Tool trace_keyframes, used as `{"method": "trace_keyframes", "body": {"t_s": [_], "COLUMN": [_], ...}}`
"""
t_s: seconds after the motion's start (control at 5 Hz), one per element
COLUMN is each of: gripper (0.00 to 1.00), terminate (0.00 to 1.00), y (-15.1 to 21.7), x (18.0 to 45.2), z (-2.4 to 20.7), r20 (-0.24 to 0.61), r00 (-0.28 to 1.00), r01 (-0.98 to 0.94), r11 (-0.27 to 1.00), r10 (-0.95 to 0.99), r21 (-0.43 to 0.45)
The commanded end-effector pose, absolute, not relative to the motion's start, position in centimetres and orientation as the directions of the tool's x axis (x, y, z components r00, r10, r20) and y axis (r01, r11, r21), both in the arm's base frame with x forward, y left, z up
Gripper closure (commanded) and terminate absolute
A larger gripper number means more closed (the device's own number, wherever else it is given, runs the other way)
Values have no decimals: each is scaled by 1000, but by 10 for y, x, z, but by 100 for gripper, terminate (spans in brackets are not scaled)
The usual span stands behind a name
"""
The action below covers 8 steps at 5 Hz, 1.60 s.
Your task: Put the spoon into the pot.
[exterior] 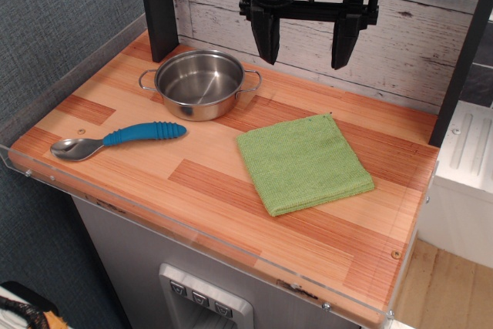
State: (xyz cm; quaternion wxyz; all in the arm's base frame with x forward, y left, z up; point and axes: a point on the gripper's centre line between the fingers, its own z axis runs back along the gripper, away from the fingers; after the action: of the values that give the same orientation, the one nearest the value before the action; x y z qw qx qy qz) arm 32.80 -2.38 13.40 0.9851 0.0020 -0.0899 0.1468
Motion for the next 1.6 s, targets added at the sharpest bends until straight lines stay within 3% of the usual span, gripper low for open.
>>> {"method": "trace_keyframes", "body": {"t_s": [0.0,0.2,0.6,0.8,1.2,1.4], "gripper": [0,0,0,0,0,0], "terminate": [0,0,0,0,0,0], "y": [-24,-14,53,96,155,165], "x": [328,316,284,272,267,272], "z": [134,131,108,102,82,66], "r20": [178,171,48,35,35,44], "r00": [941,975,981,922,834,797], "r01": [-290,-139,182,378,543,598], "r11": [957,990,978,916,830,796], "r10": [289,138,-187,-385,-551,-603], "r21": [-22,-11,99,132,126,92]}}
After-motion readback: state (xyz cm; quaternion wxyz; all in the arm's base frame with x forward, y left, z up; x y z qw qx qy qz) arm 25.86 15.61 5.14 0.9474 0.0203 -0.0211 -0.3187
